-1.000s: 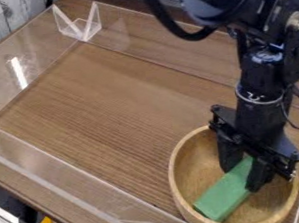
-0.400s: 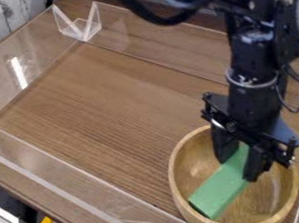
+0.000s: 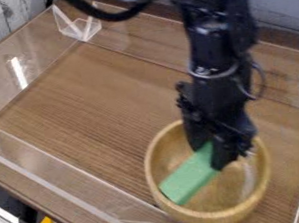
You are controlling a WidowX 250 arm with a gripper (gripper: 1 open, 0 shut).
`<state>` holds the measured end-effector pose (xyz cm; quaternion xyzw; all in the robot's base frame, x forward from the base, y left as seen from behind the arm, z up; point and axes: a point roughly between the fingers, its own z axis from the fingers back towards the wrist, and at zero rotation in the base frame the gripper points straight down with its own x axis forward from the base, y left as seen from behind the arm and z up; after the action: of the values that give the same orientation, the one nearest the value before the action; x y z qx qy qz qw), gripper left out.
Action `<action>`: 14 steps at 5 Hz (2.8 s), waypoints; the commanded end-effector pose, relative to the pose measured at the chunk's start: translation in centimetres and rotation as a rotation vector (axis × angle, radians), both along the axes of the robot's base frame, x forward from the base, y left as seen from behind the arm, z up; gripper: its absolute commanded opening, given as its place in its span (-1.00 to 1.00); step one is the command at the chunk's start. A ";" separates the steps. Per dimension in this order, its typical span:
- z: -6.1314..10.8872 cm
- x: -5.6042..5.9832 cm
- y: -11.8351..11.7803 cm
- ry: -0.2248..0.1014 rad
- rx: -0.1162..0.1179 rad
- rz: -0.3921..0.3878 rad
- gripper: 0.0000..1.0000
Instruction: Remove the green block from inside the brown bowl and put it on the table
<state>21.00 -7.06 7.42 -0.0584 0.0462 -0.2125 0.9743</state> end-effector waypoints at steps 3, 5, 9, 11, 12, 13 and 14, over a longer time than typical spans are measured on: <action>2.6 2.2 -0.9 -0.041 -0.015 0.045 -1.00; 2.6 3.1 -1.1 -0.048 -0.020 0.038 -1.00; 3.6 5.1 -2.6 -0.064 -0.031 0.098 -1.00; 5.1 5.0 -1.7 -0.071 -0.039 0.062 -1.00; 5.5 4.9 0.6 -0.077 -0.037 0.028 -1.00; 5.8 5.1 2.7 -0.079 -0.036 -0.007 -1.00; 4.7 7.3 2.5 -0.101 -0.029 -0.026 -1.00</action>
<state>27.56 -4.48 10.68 -0.0657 0.0205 -0.2235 0.9723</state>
